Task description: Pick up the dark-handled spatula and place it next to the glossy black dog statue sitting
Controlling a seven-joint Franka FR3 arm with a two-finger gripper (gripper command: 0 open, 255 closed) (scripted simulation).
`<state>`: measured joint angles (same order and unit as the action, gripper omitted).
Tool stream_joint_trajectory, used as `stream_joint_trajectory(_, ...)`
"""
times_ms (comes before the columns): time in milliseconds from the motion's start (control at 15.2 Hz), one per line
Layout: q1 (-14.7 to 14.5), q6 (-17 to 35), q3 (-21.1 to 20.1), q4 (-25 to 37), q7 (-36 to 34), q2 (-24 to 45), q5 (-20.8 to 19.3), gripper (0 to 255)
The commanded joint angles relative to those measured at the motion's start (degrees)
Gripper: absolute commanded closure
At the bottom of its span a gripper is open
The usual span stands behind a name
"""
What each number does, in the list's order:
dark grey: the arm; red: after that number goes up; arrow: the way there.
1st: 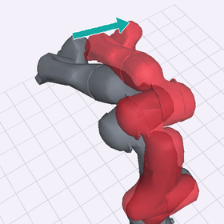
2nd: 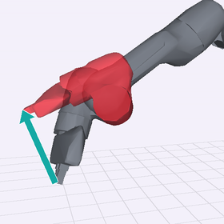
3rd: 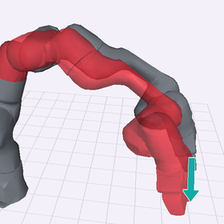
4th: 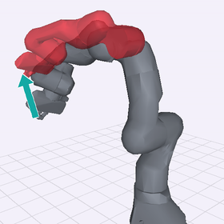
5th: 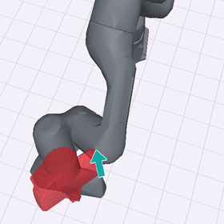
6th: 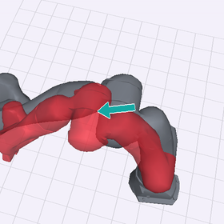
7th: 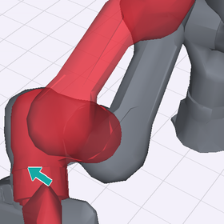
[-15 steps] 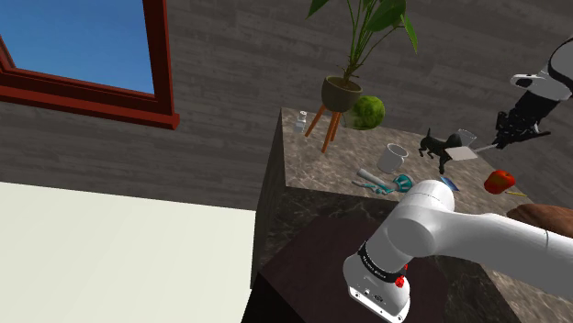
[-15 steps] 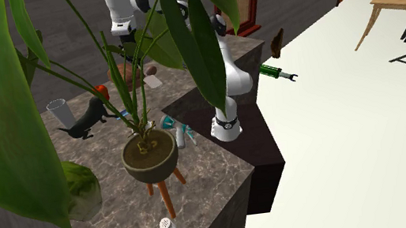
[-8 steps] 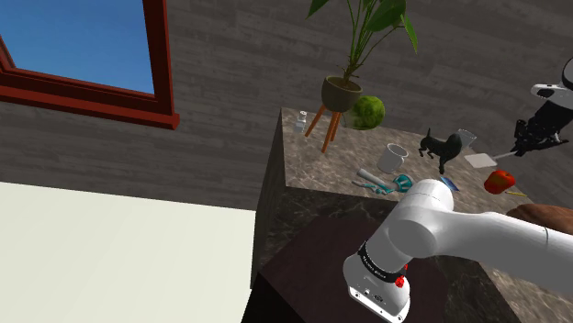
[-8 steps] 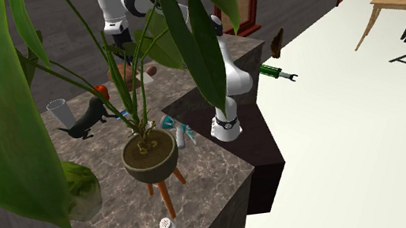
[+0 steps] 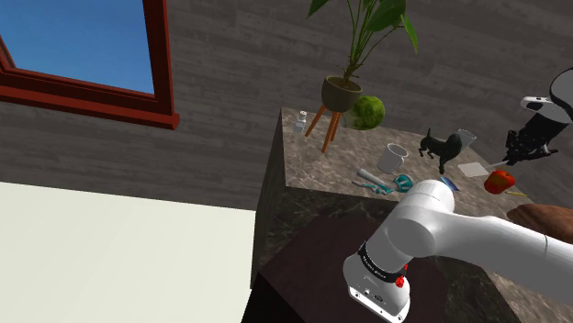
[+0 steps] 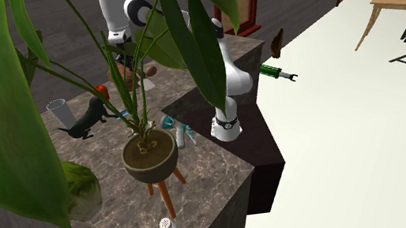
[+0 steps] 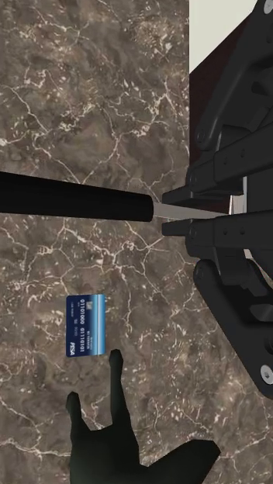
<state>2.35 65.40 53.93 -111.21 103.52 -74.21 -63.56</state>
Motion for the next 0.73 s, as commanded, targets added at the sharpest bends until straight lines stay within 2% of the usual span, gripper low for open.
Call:
stream_joint_trajectory(0, 0.5, 0.8, 0.7, -1.7, -0.4, -1.0, -0.7, 255)
stream_joint_trajectory(660, 2.8, 4.4, 4.5, -8.4, -1.5, -5.4, -4.3, 255)
